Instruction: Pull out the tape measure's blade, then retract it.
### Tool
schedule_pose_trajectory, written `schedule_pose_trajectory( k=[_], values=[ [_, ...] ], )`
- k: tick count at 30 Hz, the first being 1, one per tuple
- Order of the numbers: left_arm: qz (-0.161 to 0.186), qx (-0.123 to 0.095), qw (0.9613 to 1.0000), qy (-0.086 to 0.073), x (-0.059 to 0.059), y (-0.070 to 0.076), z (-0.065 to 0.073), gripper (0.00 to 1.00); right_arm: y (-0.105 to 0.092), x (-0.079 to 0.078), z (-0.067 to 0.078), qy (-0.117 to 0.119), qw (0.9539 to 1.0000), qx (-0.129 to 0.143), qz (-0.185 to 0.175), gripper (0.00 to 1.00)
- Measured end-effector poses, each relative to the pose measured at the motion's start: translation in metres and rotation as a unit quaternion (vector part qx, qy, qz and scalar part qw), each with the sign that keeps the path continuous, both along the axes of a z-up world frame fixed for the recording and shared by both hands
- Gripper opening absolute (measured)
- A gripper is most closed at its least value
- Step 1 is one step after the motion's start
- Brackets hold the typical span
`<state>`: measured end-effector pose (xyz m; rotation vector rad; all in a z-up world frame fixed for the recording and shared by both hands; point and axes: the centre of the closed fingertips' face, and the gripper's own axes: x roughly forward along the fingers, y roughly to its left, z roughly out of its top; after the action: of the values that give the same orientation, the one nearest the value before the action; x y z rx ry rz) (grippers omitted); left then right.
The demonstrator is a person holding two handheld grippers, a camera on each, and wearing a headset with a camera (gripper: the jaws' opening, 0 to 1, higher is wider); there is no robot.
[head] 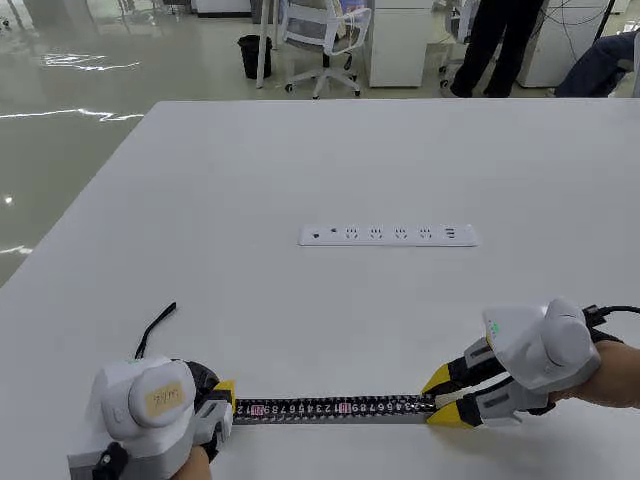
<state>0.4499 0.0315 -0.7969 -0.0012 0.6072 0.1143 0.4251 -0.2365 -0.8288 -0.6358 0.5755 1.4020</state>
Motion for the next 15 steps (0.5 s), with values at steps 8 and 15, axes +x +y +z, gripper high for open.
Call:
schedule_pose_trajectory(
  k=[8, 15],
  values=[
    [-0.003, 0.008, 0.9999, 0.011, -0.0002, 0.0006, -0.0002, 0.57, 0.0001, -0.0009, 0.0004, -0.001, 1.0000, -0.003, 0.002, 0.15],
    [-0.005, 0.012, 0.9998, 0.013, -0.0007, -0.0001, 0.0000, 0.56, -0.0002, -0.0017, 0.0007, -0.001, 1.0000, -0.004, 0.002, 0.15]
  ],
)
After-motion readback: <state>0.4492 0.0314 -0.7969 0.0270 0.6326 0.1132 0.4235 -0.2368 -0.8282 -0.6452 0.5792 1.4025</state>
